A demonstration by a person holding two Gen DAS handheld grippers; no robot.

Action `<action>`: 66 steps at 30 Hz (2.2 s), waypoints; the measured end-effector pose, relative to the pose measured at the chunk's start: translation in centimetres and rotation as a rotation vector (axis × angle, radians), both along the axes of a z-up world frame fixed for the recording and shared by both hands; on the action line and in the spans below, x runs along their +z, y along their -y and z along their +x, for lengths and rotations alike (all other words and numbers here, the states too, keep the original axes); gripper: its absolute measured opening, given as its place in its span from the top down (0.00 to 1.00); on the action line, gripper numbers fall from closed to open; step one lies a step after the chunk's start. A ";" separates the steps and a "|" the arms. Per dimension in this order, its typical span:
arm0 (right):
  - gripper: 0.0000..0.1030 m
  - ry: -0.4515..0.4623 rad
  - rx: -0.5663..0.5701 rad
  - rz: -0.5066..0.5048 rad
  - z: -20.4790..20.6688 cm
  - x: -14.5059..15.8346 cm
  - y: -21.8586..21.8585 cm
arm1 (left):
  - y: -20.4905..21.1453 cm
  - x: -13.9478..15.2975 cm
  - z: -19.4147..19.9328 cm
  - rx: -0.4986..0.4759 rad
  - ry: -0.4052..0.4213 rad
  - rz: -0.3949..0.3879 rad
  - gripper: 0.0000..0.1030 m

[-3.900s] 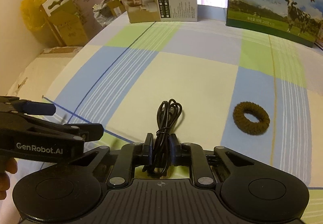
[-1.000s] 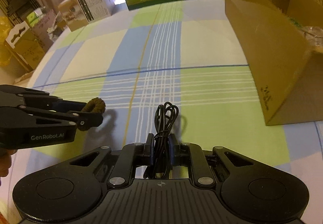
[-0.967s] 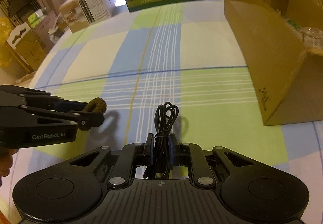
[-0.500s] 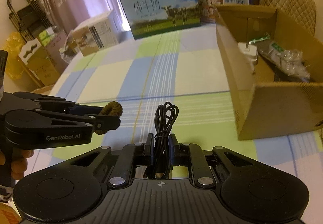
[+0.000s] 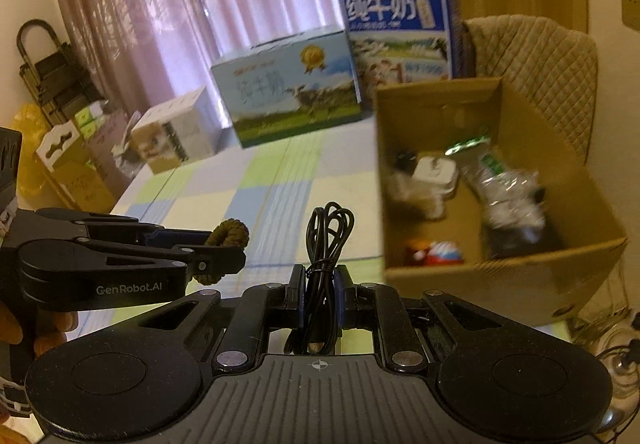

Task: Organize objects
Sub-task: 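Carry the brown ring and black cable over the cardboard box with both grippers, then open the left gripper to drop the ring while the right gripper releases the cable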

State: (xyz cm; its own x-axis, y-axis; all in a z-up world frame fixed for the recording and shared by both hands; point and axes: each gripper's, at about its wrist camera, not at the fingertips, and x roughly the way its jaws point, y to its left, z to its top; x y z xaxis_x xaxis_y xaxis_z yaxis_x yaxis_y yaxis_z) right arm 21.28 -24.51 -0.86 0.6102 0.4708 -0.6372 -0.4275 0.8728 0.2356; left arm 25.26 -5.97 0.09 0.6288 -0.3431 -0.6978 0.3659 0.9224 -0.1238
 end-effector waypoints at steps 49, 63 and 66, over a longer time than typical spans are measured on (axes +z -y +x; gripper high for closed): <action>0.90 -0.067 -0.089 0.077 21.1 -2.2 9.6 | 14.1 -2.4 18.2 0.058 0.020 0.128 0.72; 0.89 -0.079 -0.100 0.064 26.5 -3.8 9.6 | 14.7 -3.7 23.7 0.084 0.052 0.174 0.47; 0.89 -0.072 -0.104 0.078 27.0 -3.8 9.7 | 14.7 -3.6 23.9 0.082 0.067 0.170 0.39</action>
